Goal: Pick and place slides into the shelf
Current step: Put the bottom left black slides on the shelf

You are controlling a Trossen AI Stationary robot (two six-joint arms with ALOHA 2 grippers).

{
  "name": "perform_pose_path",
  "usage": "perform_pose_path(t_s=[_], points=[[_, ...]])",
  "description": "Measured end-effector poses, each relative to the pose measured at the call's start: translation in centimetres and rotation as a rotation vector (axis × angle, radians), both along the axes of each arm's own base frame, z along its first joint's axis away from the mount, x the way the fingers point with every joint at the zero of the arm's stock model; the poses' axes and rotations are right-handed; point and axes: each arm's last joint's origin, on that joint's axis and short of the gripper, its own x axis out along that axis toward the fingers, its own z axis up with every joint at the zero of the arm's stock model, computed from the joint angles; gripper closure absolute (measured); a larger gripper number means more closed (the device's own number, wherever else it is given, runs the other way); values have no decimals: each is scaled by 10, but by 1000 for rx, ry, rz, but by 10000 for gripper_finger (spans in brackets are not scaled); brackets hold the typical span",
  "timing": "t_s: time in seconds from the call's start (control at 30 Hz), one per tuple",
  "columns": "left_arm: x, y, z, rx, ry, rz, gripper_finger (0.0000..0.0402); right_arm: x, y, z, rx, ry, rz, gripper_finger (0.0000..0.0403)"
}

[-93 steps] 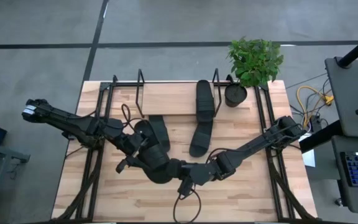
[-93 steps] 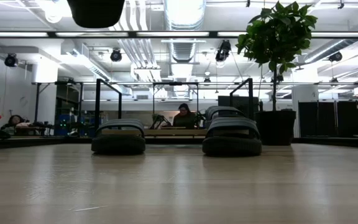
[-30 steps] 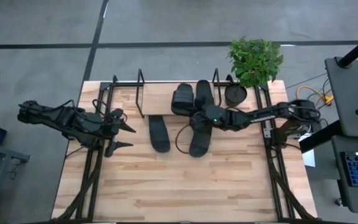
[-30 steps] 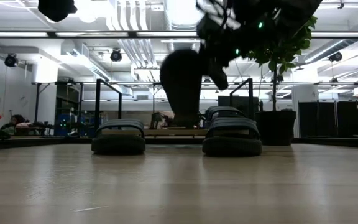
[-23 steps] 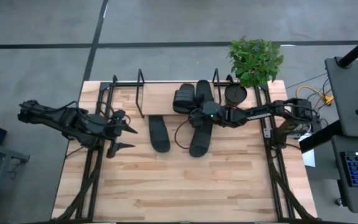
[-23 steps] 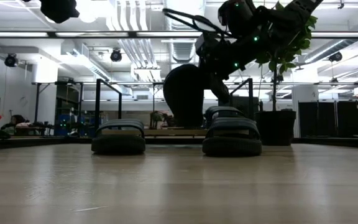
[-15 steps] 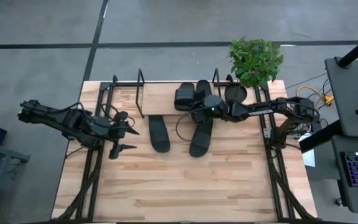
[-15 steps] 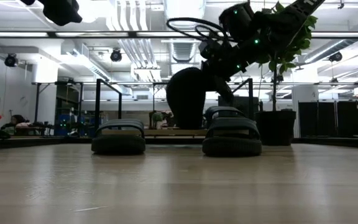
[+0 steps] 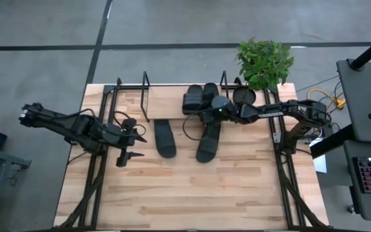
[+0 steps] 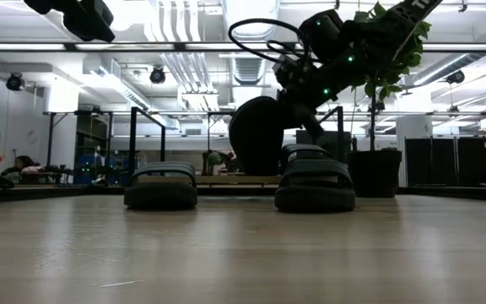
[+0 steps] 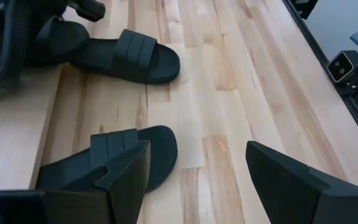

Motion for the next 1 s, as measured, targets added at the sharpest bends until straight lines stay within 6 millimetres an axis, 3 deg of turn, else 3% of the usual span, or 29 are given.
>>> perform_pose_path(t_s=[0.13, 0.33, 0.5, 1.0], points=[[1, -1, -1, -38, 14, 17, 153, 0, 0, 1, 38, -15, -13, 350], [2, -2, -3, -70, 35, 11, 153, 2, -3, 7, 143, -45, -70, 263], [2, -2, -3, -79, 39, 15, 153, 5, -5, 16, 191, -3, -100, 222], [5, -4, -7, -154, 87, 34, 152, 13, -4, 47, 410, 50, -161, 205]])
